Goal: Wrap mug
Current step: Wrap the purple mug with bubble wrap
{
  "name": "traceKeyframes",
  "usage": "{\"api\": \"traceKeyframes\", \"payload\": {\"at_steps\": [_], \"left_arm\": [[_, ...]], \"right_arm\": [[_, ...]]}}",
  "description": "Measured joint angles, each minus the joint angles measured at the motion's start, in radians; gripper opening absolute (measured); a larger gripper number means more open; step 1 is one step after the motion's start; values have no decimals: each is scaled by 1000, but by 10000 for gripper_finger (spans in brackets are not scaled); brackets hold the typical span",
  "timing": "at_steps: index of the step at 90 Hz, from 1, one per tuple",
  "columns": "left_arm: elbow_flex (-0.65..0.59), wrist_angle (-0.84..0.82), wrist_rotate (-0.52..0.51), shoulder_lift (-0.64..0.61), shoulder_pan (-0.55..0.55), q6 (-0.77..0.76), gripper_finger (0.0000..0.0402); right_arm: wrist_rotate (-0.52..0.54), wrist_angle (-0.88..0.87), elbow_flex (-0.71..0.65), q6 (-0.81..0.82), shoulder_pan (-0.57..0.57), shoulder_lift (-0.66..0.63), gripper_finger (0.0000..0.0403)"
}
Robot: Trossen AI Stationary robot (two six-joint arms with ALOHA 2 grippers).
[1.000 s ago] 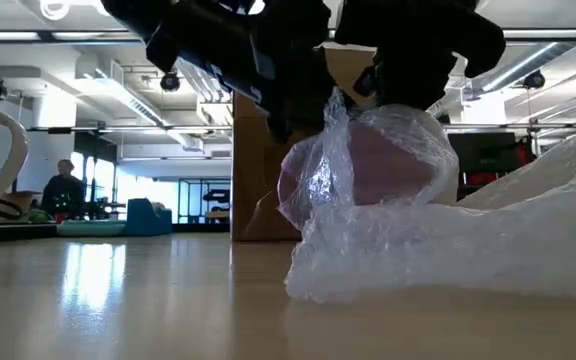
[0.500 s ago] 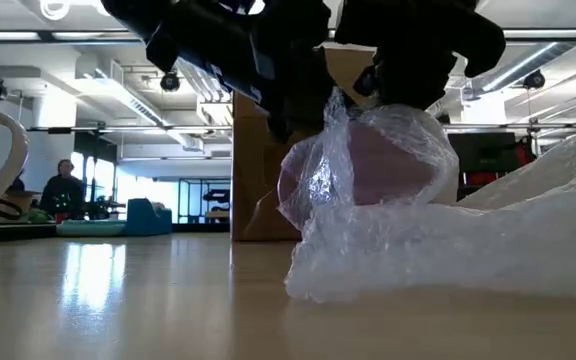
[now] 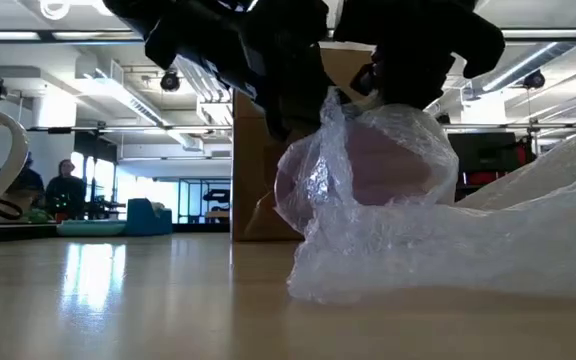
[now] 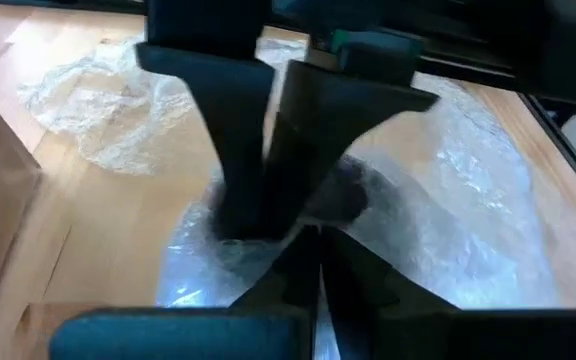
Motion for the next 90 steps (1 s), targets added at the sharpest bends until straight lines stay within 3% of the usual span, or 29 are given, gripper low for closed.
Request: {"api": "traceKeyframes", "payload": {"at_steps": [16, 25, 90], "left_arm": [[0, 21, -53, -1, -3, -35, 0], [0, -1, -5, -1, -4, -5, 0], [0, -81, 44, -67, 19, 68, 0]], "right_arm": [[-1, -4, 0, 2, -1, -1, 0], [-2, -2, 0, -14, -3, -1, 0], [-4, 2, 1, -19, -5, -5, 0]]}}
